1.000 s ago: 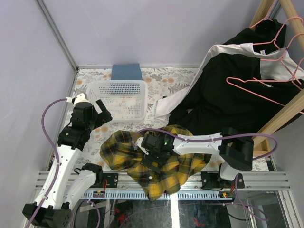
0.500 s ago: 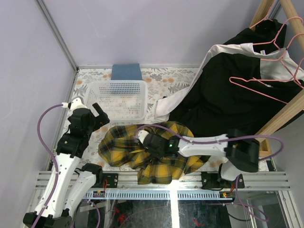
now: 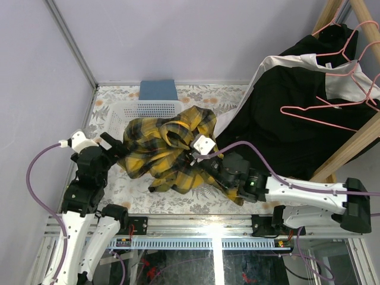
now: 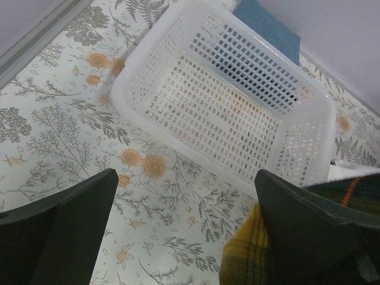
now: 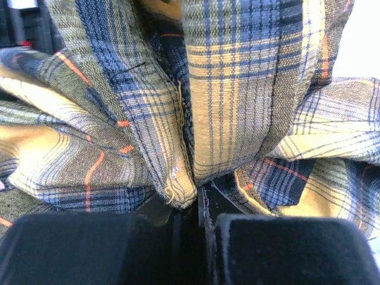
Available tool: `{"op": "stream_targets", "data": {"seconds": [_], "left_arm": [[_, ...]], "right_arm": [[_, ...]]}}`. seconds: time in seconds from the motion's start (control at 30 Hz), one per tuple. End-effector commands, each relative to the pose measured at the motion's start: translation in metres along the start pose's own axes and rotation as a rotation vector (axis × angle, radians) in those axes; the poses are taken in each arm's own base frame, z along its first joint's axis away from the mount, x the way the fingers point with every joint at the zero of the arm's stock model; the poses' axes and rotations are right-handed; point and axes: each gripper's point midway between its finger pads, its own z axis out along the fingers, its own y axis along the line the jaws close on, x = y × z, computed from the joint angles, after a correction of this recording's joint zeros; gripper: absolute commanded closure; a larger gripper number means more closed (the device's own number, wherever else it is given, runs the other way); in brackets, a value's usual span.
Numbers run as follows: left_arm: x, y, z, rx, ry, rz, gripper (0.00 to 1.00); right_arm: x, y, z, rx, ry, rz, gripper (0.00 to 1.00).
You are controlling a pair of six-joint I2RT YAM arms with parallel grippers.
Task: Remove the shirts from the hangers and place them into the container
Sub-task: Pick up the shirt from the center of the board, then place the shirt in the bin.
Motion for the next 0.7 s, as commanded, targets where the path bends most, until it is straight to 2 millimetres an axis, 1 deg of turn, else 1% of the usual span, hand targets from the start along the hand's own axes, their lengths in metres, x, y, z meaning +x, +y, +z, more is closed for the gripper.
{"op": "stream_targets", "data": {"seconds": [0.0, 0.1, 0.17, 0.2, 0.23, 0.3, 0.37, 0.43, 0.47, 0.53, 0.6, 0.63, 0.67], "left_arm": [[-0.013, 0.013, -0.005, -0.060, -0.075, -0.048, 0.00], [-0.019, 0.019, -0.011, -0.078, -0.112, -0.073, 0.00], [-0.024, 0.024, -0.015, -0.091, -0.138, -0.095, 0.00], [-0.026, 0.026, -0.018, -0.094, -0.152, -0.106, 0.00], [-0.028, 0.027, -0.020, -0.098, -0.162, -0.114, 0.00], [-0.030, 0.029, -0.022, -0.095, -0.176, -0.125, 0.00], [-0.030, 0.028, -0.022, -0.090, -0.181, -0.126, 0.00], [-0.030, 0.028, -0.022, -0.094, -0.175, -0.123, 0.00], [-0.029, 0.028, -0.021, -0.096, -0.171, -0.122, 0.00], [-0.028, 0.028, -0.020, -0.103, -0.163, -0.116, 0.00], [-0.028, 0.028, -0.020, -0.104, -0.160, -0.116, 0.00], [-0.029, 0.028, -0.020, -0.102, -0.164, -0.118, 0.00], [-0.029, 0.028, -0.020, -0.103, -0.166, -0.118, 0.00]], "right_arm": [[-0.066, -0.046, 0.020, 0.267, -0.227, -0.042, 1.00], [-0.083, -0.062, 0.040, 0.393, -0.226, -0.093, 1.00], [-0.092, -0.074, 0.061, 0.474, -0.211, -0.149, 1.00], [-0.086, -0.078, 0.076, 0.517, -0.170, -0.170, 1.00], [-0.088, -0.084, 0.087, 0.548, -0.154, -0.182, 1.00], [-0.092, -0.085, 0.113, 0.551, -0.127, -0.223, 1.00], [-0.082, -0.084, 0.135, 0.546, -0.109, -0.240, 1.00], [-0.065, -0.080, 0.161, 0.503, -0.082, -0.259, 1.00], [-0.052, -0.081, 0.173, 0.488, -0.043, -0.262, 1.00], [-0.024, -0.092, 0.195, 0.480, 0.026, -0.247, 1.00], [0.011, -0.079, 0.219, 0.342, 0.060, -0.274, 1.00], [0.030, -0.067, 0.228, 0.267, 0.090, -0.298, 1.00], [0.049, -0.062, 0.234, 0.243, 0.128, -0.317, 1.00]]}}
